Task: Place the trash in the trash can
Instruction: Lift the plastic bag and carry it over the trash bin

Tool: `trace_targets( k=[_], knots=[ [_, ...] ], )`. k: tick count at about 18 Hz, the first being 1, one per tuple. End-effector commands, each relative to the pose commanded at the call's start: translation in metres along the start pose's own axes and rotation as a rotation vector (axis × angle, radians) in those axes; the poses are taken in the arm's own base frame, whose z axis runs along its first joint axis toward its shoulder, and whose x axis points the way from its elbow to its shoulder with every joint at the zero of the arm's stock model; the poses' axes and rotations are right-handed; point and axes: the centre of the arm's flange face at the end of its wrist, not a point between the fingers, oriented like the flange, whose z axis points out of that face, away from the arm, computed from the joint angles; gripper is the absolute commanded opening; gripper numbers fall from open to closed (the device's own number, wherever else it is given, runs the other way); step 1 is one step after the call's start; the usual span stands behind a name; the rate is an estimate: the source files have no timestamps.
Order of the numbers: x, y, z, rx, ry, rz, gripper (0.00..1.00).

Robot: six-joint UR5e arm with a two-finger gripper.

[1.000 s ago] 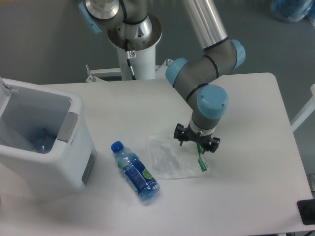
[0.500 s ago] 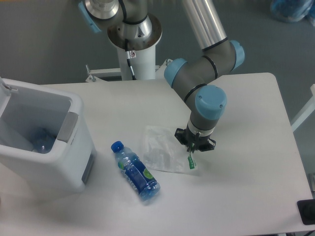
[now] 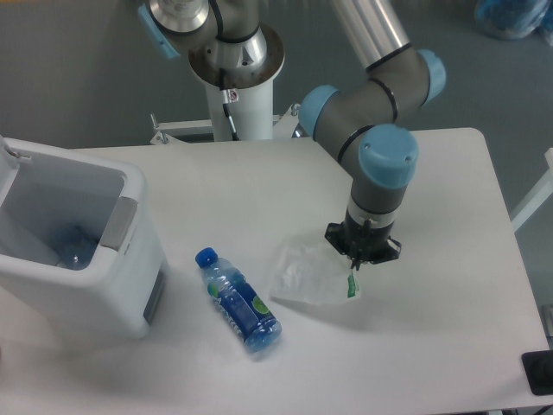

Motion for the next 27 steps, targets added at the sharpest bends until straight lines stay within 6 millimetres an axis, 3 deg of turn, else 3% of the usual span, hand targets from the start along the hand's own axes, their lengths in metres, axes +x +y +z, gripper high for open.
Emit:
trace_targets(
  k=[4,8,22,27],
  knots=[
    [-0.007,-0.025,-0.044,0.187,0.043,-0.090,0.10],
    [0.005,-0.044,-0.102,0.323,0.055,-0.143,0.10],
    [0.076,-0.059,-0.238,0.607,0.138,-0.163,0.10],
    [0.120,-0.064,-0.278,0.653,0.156,-0.175,0.10]
  ],
)
